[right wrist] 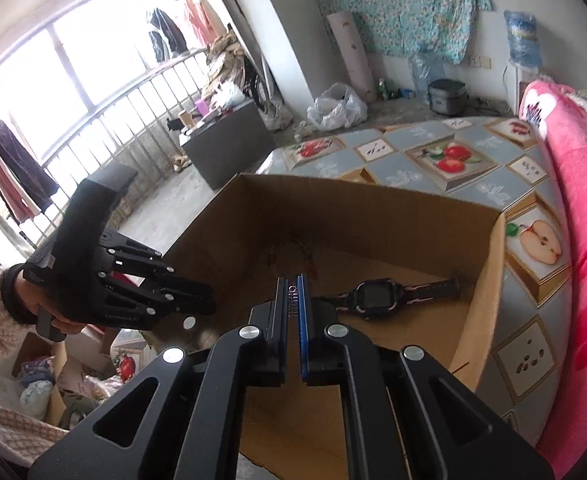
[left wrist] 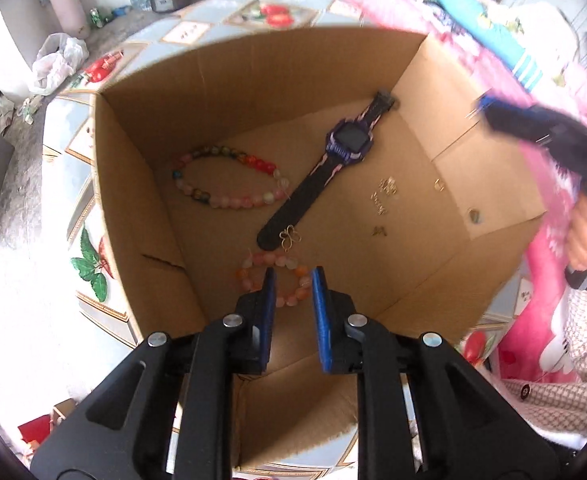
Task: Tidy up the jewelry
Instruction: 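Open the left gripper over the box while the right gripper releases the clasp inside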
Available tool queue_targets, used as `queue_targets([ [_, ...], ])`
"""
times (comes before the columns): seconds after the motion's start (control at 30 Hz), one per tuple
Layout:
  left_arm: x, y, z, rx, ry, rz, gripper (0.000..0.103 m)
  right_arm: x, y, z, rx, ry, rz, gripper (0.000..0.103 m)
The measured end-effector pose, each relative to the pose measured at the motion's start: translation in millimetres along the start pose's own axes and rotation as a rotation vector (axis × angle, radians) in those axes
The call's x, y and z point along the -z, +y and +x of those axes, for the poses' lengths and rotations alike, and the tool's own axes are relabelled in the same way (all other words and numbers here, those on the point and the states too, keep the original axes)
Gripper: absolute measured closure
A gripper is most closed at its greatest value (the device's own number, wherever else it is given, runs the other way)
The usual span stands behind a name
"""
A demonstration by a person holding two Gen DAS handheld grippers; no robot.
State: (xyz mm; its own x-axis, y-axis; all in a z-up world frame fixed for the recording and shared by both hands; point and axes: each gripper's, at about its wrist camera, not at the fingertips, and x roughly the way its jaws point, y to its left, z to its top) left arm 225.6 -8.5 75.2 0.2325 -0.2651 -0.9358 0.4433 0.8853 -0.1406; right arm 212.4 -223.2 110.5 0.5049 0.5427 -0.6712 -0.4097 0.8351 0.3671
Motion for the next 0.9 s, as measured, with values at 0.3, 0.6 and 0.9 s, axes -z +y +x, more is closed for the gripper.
queue_targets([
  [0.3, 35.1, -0.9, -53.5, 0.075, -0.29, -0.055, 0.066, -17.9, 13.5, 94.8, 0.037, 0.428, 0.017, 0.098],
  [0.6, 83.4, 16.8, -67.3, 0.048, -0.45, -0.127, 0.045, -4.6, 16.5, 137.1, 0.147, 0.583, 0.031, 0.098],
  [0.9, 107.0, 31.2, -69.0, 0.066, -0.49, -0.182, 0.041, -12.7, 29.0, 101.0, 0.187, 0.464, 0.04, 0.097],
])
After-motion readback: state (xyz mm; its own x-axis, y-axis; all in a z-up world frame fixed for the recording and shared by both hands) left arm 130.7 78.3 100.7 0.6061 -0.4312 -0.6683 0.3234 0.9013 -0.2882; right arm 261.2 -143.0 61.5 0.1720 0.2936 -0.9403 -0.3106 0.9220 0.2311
